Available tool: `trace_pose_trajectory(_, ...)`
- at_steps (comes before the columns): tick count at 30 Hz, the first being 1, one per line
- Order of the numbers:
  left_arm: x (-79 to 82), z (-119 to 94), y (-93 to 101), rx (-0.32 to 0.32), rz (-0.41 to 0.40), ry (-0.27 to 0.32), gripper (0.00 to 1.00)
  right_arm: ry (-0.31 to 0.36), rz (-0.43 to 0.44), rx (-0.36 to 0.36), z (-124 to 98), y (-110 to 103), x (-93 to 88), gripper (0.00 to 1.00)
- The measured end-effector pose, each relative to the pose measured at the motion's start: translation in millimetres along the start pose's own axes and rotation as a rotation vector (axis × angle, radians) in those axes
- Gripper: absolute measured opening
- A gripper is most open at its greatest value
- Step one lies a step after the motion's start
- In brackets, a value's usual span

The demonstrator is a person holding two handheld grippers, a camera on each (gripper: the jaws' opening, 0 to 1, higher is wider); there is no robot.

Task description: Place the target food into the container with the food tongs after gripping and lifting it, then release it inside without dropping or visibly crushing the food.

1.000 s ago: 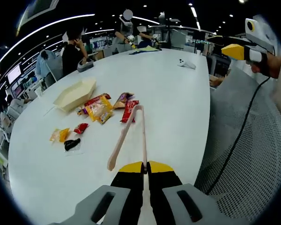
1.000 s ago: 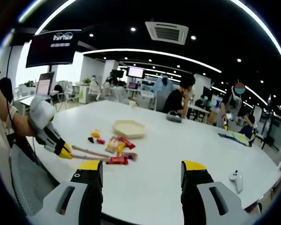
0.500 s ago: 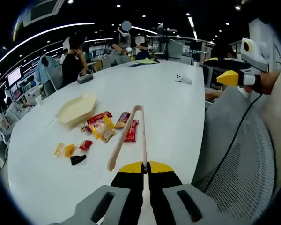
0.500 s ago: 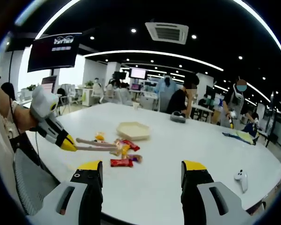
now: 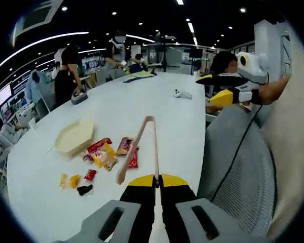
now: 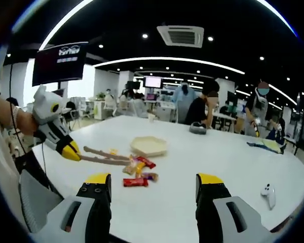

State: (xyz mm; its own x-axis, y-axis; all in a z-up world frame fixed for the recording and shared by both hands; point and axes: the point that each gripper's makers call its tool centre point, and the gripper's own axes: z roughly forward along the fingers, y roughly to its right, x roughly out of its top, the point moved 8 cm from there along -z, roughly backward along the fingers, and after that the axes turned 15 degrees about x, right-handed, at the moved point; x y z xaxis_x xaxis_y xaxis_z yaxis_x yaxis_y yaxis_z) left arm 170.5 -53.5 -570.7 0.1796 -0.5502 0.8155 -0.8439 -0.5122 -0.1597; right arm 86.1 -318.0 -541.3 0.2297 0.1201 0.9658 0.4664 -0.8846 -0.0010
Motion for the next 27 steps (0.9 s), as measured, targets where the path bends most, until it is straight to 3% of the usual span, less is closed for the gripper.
trace_pose_trajectory(7, 13.3, -6, 5.1, -0.051, -0.006, 0.048, 0.0, 0.021, 0.028, 0.01, -1, 8, 3.8, 0.68)
trace_pose_trajectory(16, 11.3, -9, 3.5, -0.052, -0.021, 0.051, 0.0, 0.015, 0.035, 0.021, 1, 4, 0.6, 0.67)
trace_pose_trajectory(22, 19.8, -14, -1.7, -0.052, -0.099, 0.097, 0.0, 0.017, 0.053, 0.03, 1, 1, -1.6, 0.67)
trace_pose_trajectory(27, 37.2, -22, -9.4, -0.064, -0.219, 0.18, 0.0, 0.061, 0.154, 0.069, 3, -2, -1.1, 0.67)
